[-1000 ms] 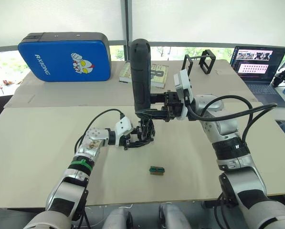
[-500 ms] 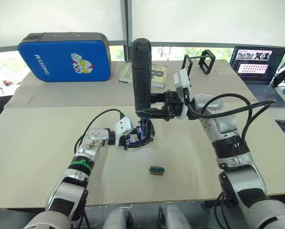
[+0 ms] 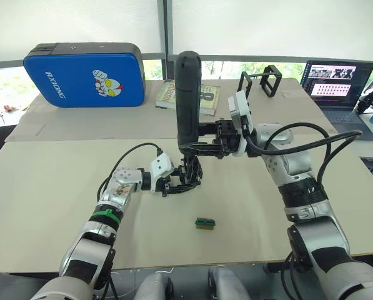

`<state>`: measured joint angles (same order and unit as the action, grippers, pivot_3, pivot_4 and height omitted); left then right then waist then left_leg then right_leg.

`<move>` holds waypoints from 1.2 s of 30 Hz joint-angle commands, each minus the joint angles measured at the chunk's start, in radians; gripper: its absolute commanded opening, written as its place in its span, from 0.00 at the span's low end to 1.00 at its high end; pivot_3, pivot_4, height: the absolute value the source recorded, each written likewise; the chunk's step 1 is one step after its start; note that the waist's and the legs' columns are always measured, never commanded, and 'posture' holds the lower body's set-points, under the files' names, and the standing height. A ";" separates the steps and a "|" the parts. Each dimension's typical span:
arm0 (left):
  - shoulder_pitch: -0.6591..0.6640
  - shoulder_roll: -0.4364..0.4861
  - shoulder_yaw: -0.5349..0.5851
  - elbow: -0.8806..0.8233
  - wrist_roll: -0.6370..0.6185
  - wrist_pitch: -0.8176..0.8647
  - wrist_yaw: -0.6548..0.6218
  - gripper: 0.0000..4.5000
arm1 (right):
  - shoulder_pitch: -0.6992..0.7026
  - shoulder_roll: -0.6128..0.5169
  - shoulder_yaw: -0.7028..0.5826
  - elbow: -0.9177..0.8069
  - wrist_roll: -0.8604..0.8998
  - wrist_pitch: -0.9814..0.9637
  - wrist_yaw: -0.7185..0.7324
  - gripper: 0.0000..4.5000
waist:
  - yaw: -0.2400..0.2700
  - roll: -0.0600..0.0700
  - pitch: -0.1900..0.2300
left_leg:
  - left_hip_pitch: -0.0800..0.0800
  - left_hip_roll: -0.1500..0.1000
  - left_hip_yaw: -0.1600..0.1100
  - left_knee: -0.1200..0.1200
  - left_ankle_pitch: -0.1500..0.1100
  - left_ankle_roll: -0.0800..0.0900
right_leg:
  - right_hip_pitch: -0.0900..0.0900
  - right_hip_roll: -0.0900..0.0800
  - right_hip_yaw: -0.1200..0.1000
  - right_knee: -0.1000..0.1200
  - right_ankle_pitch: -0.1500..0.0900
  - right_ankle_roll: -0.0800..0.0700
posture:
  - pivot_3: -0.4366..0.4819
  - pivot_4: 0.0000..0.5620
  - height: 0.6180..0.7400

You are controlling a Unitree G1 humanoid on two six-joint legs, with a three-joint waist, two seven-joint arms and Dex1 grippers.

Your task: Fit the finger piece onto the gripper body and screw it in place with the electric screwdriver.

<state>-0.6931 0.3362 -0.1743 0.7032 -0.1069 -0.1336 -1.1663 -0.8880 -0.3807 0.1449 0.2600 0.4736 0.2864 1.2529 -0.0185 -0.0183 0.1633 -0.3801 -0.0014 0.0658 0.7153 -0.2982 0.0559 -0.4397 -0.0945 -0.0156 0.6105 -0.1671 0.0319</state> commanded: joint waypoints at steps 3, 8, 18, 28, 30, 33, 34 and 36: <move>0.002 0.030 0.024 -0.027 -0.009 -0.030 -0.013 0.51 | 0.015 -0.044 0.006 -0.016 -0.053 0.042 -0.029 0.42 | 0.000 0.000 0.000 | 0.000 0.000 0.000 0.000 0.000 0.000 | 0.000 0.000 0.000 0.000 0.000 0.000 | 0.48 0.27 1.00; 0.008 0.040 0.023 -0.042 -0.014 -0.019 -0.022 0.51 | -0.023 -0.029 -0.038 -0.123 0.011 0.089 -0.064 0.42 | -0.002 0.000 0.000 | -0.004 0.000 0.000 0.000 0.000 0.000 | -0.004 0.000 0.000 0.000 0.000 -0.001 | 0.48 0.27 1.00; 0.043 0.048 0.005 -0.041 0.001 -0.019 -0.018 0.51 | -0.132 0.013 -0.197 -0.298 0.246 0.214 -0.153 0.42 | -0.001 0.000 0.000 | -0.020 0.001 0.000 0.000 0.002 -0.003 | -0.020 0.002 -0.003 0.001 0.002 -0.003 | 0.48 0.27 1.00; 0.032 0.097 0.019 -0.041 0.006 -0.002 -0.016 0.80 | -0.104 -0.025 -0.207 -0.412 0.424 0.403 -0.120 0.42 | -0.002 0.000 0.000 | -0.019 0.001 0.000 0.000 0.001 -0.001 | -0.018 0.002 -0.004 0.001 0.003 -0.002 | 0.48 0.27 1.00; 0.046 0.124 0.022 -0.072 -0.004 -0.003 -0.040 0.99 | -0.055 -0.051 -0.197 -0.460 0.434 0.413 -0.099 0.42 | 0.001 0.000 0.000 | -0.019 0.001 -0.001 0.000 0.001 -0.001 | -0.018 0.003 -0.004 0.001 0.003 -0.003 | 0.48 0.27 1.00; 0.087 0.166 0.021 -0.163 -0.032 0.006 -0.090 1.00 | 0.019 -0.083 -0.194 -0.524 0.436 0.413 -0.090 0.42 | 0.003 0.000 0.000 | -0.020 0.001 0.000 0.000 0.001 -0.001 | -0.018 0.001 -0.004 0.001 0.002 -0.002 | 0.48 0.27 1.00; 0.108 0.183 0.021 -0.214 -0.046 0.013 -0.111 1.00 | 0.055 -0.098 -0.193 -0.551 0.430 0.405 -0.083 0.42 | 0.005 0.000 0.000 | -0.021 0.000 0.000 0.000 0.001 0.000 | -0.018 0.001 -0.004 0.000 0.003 -0.002 | 0.48 0.27 1.00; 0.159 0.218 0.016 -0.326 -0.074 0.033 -0.163 1.00 | 0.126 -0.127 -0.195 -0.599 0.416 0.386 -0.076 0.42 | 0.006 0.000 0.000 | -0.021 0.000 0.000 0.000 0.000 0.001 | -0.018 0.000 -0.004 0.000 0.003 -0.001 | 0.48 0.27 1.00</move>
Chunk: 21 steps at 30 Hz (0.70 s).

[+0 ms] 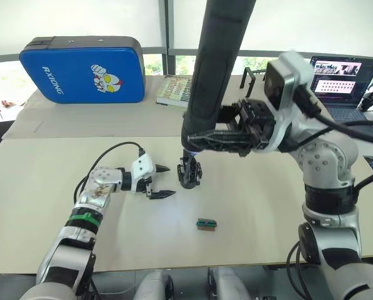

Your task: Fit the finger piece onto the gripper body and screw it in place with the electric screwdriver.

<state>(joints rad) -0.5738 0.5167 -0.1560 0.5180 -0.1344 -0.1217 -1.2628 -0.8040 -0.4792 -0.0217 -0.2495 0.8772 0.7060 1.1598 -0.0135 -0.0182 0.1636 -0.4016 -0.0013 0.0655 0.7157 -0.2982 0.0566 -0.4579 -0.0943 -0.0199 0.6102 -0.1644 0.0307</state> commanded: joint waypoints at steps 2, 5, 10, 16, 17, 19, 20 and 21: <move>0.108 0.076 -0.021 -0.285 -0.085 0.061 -0.126 1.00 | 0.132 -0.062 -0.029 -0.131 -0.025 -0.078 0.032 0.42 | 0.004 0.000 0.000 | -0.001 0.000 0.000 0.000 0.000 0.000 | -0.001 0.000 0.000 -0.001 0.000 0.000 | 0.48 0.27 1.00; 0.200 0.118 -0.055 -0.469 -0.128 0.123 -0.176 1.00 | 0.255 -0.090 -0.032 -0.171 -0.081 -0.148 0.037 0.42 | 0.010 0.000 0.000 | -0.002 0.000 -0.001 0.000 0.000 0.000 | -0.001 0.000 -0.001 -0.002 -0.001 0.002 | 0.48 0.27 1.00; 0.247 0.088 -0.112 -0.566 -0.122 0.138 -0.156 1.00 | 0.381 -0.087 -0.028 -0.219 -0.130 -0.221 0.003 0.42 | 0.016 0.000 0.000 | -0.002 -0.001 0.000 0.002 -0.001 0.002 | 0.000 0.000 0.001 -0.002 -0.002 0.003 | 0.48 0.27 1.00; 0.199 0.029 -0.153 -0.501 -0.085 0.107 -0.129 1.00 | 0.465 -0.090 -0.008 -0.254 -0.170 -0.277 -0.017 0.42 | 0.021 -0.001 0.000 | 0.004 0.000 0.000 0.005 0.002 0.000 | 0.003 0.002 0.004 -0.001 -0.002 0.002 | 0.48 0.27 1.00; 0.194 0.026 -0.154 -0.494 -0.085 0.105 -0.128 1.00 | 0.470 -0.090 -0.005 -0.256 -0.175 -0.282 -0.020 0.42 | 0.020 -0.001 0.000 | 0.004 0.000 0.000 0.005 0.003 0.000 | 0.003 0.002 0.004 -0.001 -0.002 0.002 | 0.48 0.27 1.00; 0.186 0.020 -0.157 -0.483 -0.084 0.102 -0.128 1.00 | 0.472 -0.088 -0.002 -0.260 -0.182 -0.287 -0.031 0.42 | 0.019 -0.001 0.000 | 0.004 0.000 0.000 0.005 0.003 0.000 | 0.003 0.003 0.005 0.000 -0.002 0.002 | 0.48 0.27 1.00; 0.184 0.019 -0.158 -0.479 -0.083 0.099 -0.128 1.00 | 0.472 -0.086 0.000 -0.262 -0.185 -0.289 -0.036 0.42 | 0.019 -0.001 0.000 | 0.004 0.000 0.000 0.005 0.003 0.000 | 0.003 0.003 0.005 0.000 -0.002 0.002 | 0.48 0.27 1.00; 0.182 0.018 -0.159 -0.475 -0.082 0.097 -0.127 1.00 | 0.470 -0.085 0.004 -0.264 -0.187 -0.289 -0.042 0.42 | 0.019 -0.001 0.000 | 0.004 0.000 0.000 0.005 0.003 0.000 | 0.003 0.003 0.005 0.000 -0.002 0.002 | 0.48 0.27 1.00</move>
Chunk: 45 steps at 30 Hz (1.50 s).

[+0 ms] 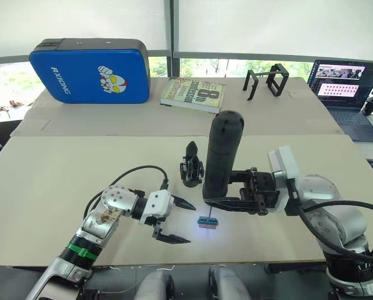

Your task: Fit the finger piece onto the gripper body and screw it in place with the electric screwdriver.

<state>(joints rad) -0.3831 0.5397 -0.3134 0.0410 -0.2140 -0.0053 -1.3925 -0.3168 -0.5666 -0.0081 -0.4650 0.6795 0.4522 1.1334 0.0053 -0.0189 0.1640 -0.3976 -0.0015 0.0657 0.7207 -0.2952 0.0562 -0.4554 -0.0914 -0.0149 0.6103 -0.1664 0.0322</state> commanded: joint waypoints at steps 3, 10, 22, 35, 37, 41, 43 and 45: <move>-0.009 -0.007 -0.005 0.010 -0.001 -0.028 0.004 1.00 | -0.026 0.006 0.001 -0.050 0.008 -0.032 -0.032 0.42 | 0.001 0.000 0.000 | 0.000 0.000 0.000 0.000 0.000 0.000 | 0.000 0.000 0.000 0.000 0.000 0.000 | 0.48 0.27 1.00; -0.012 -0.015 -0.008 0.018 0.006 -0.039 0.013 1.00 | -0.037 -0.001 0.022 -0.034 0.004 -0.025 -0.044 0.42 | 0.005 0.000 0.000 | -0.001 -0.001 0.000 0.000 -0.001 0.001 | 0.000 -0.001 0.000 -0.001 0.000 0.000 | 0.48 0.27 1.00; -0.020 -0.025 -0.007 0.032 0.007 -0.049 0.020 1.00 | -0.015 -0.016 0.028 -0.001 -0.014 -0.037 -0.014 0.42 | 0.006 0.000 0.000 | -0.001 -0.001 0.000 0.001 0.000 0.001 | 0.000 -0.001 0.000 0.000 0.000 0.000 | 0.48 0.27 1.00; -0.037 -0.025 -0.006 0.028 0.003 -0.040 0.029 1.00 | 0.027 -0.017 0.019 -0.026 -0.020 -0.057 -0.004 0.42 | 0.006 0.000 0.000 | -0.001 0.000 0.000 0.002 0.000 0.001 | 0.000 -0.001 0.000 0.000 0.000 0.000 | 0.48 0.27 1.00; -0.039 -0.025 -0.006 0.029 0.003 -0.040 0.030 1.00 | 0.035 -0.022 0.013 -0.034 -0.015 -0.057 -0.002 0.42 | 0.006 0.000 0.000 | -0.001 -0.001 0.000 0.002 0.000 0.001 | 0.000 -0.001 0.000 0.000 0.000 0.000 | 0.48 0.27 1.00; -0.042 -0.025 -0.006 0.032 0.004 -0.041 0.031 1.00 | 0.053 -0.032 0.000 -0.065 0.001 -0.050 -0.007 0.42 | 0.006 0.000 0.000 | -0.001 -0.001 0.000 0.002 0.000 0.001 | 0.000 -0.001 0.000 0.000 0.000 0.000 | 0.48 0.27 1.00; -0.043 -0.025 -0.006 0.033 0.004 -0.040 0.031 1.00 | 0.062 -0.038 -0.008 -0.083 0.010 -0.046 -0.013 0.42 | 0.006 0.000 0.000 | -0.001 0.000 0.000 0.002 0.000 0.001 | 0.000 -0.001 0.000 0.000 0.000 0.000 | 0.48 0.27 1.00; -0.044 -0.025 -0.006 0.035 0.005 -0.041 0.031 1.00 | 0.071 -0.045 -0.018 -0.106 0.026 -0.037 -0.023 0.42 | 0.006 0.000 0.000 | -0.001 0.000 0.000 0.002 0.000 0.001 | 0.000 -0.001 0.000 0.000 0.000 0.000 | 0.48 0.27 1.00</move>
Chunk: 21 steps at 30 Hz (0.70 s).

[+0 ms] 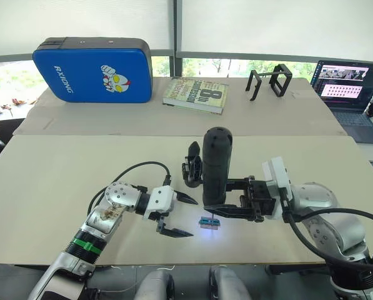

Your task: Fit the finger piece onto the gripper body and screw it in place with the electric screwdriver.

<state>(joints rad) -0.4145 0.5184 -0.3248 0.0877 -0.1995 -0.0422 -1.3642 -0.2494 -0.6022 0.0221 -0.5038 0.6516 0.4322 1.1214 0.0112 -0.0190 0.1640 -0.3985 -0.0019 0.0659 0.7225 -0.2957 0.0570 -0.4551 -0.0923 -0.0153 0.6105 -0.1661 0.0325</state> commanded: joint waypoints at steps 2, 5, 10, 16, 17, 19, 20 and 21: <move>-0.012 -0.004 0.006 -0.010 -0.009 -0.006 0.003 1.00 | 0.011 -0.016 -0.058 -0.094 0.071 -0.007 -0.022 0.42 | 0.000 0.000 0.000 | 0.000 0.000 0.000 0.000 0.000 0.000 | 0.000 0.000 0.000 0.000 0.000 0.000 | 0.48 0.27 1.00; -0.013 -0.005 0.006 -0.005 -0.009 -0.009 0.003 1.00 | 0.021 -0.027 -0.069 -0.127 0.102 0.003 -0.039 0.42 | 0.000 0.000 0.000 | 0.000 0.000 0.000 0.000 0.000 0.000 | 0.000 0.000 0.000 0.000 0.000 0.000 | 0.48 0.27 1.00; -0.015 -0.008 0.006 0.014 -0.006 -0.022 0.002 1.00 | -0.058 0.007 -0.013 -0.048 0.069 -0.002 -0.061 0.42 | -0.004 0.000 0.000 | 0.000 0.000 0.000 0.000 0.000 0.000 | 0.000 0.000 0.001 0.000 0.000 0.000 | 0.48 0.27 1.00; -0.013 -0.006 0.009 0.020 -0.004 -0.029 0.001 1.00 | -0.075 0.018 0.002 -0.004 0.051 -0.014 -0.052 0.42 | 0.001 0.000 0.000 | 0.000 0.000 0.000 0.000 0.000 0.000 | 0.000 0.000 0.000 0.000 0.000 0.000 | 0.48 0.27 1.00; -0.013 -0.006 0.009 0.020 -0.004 -0.030 0.002 1.00 | -0.074 0.017 0.002 0.002 0.051 -0.014 -0.046 0.42 | 0.001 0.000 0.000 | -0.001 0.000 0.000 0.001 0.000 0.001 | 0.000 0.000 0.000 0.000 0.000 0.000 | 0.48 0.27 1.00; -0.012 -0.005 0.009 0.020 -0.004 -0.030 0.003 1.00 | -0.071 0.016 0.002 0.010 0.050 -0.017 -0.037 0.42 | 0.001 0.000 0.000 | -0.001 0.000 0.000 0.002 -0.001 0.002 | 0.000 0.000 0.000 -0.001 0.000 0.000 | 0.48 0.27 1.00; -0.012 -0.005 0.009 0.019 -0.004 -0.030 0.003 1.00 | -0.069 0.016 0.002 0.011 0.049 -0.018 -0.034 0.42 | 0.001 0.000 0.000 | -0.002 0.000 0.000 0.003 -0.001 0.002 | 0.000 0.000 0.000 0.000 0.000 0.001 | 0.48 0.27 1.00; -0.012 -0.006 0.009 0.019 -0.004 -0.030 0.004 1.00 | -0.066 0.015 0.001 0.014 0.049 -0.020 -0.030 0.42 | 0.001 0.000 0.000 | -0.002 0.000 0.000 0.004 -0.001 0.002 | 0.000 0.000 0.000 0.000 0.000 0.001 | 0.48 0.27 1.00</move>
<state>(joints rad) -0.4207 0.5122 -0.3249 0.1244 -0.1980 -0.0571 -1.3639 -0.3065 -0.5886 0.0353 -0.4689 0.6855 0.4458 1.0810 0.0118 -0.0190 0.1640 -0.4000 -0.0021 0.0663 0.7265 -0.2970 0.0593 -0.4549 -0.0927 -0.0152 0.6103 -0.1659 0.0331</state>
